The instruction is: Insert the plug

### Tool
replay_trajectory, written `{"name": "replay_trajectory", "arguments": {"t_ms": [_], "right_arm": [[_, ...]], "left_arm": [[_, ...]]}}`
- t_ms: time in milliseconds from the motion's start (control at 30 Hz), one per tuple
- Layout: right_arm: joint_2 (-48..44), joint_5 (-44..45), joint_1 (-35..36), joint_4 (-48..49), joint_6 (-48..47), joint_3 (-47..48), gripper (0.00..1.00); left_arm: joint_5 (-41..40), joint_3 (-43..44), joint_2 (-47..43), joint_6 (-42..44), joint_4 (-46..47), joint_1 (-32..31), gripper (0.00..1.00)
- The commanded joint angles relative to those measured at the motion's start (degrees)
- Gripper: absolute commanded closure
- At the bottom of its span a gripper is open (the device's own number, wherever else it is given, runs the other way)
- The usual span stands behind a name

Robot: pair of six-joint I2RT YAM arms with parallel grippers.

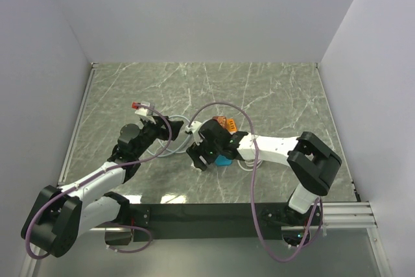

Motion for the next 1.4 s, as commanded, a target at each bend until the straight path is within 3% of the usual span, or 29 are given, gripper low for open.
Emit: {"name": "replay_trajectory", "arguments": {"t_ms": [0,633,700,733,800,867,900,1367], "right_arm": [[-0.21,-1.40,-0.41,2.83,-0.66,-0.82,0.21],[2.34,-2.29,-0.50,5.20,-0.05,-2.67,0.30],[2.16,-1.50,-0.41,5.37,-0.05,-2.93,0.38],[2.07,-1.23,-0.41,5.46,-0.05,-3.02,0.49],[1.99,-0.10,-0.41,5.64,-0.05,-3.02,0.59],[1.46,0.96,-0.50,5.90,-0.05,-3.20,0.79],[1.02,2.10,-0.41,6.08,-0.05,-3.37,1.00],[-21.30,10.28,0.20,5.29,-3.47,-5.83,1.00]], "left_arm": [[0.83,0.09,0.42,-0.25,2.13,0.26,0.20],[1.00,0.18,0.68,-0.33,2.13,0.26,0.20],[1.18,0.09,0.59,-0.42,2.21,0.26,0.20],[1.35,0.00,0.51,-0.42,2.30,0.26,0.20],[2.05,0.00,0.51,-0.51,2.48,0.26,0.20],[2.67,-0.17,0.33,-0.68,2.74,0.26,0.20],[3.28,-0.17,0.33,-0.77,2.74,0.26,0.20],[22.50,2.02,1.73,-5.60,3.00,0.26,0.20]]}}
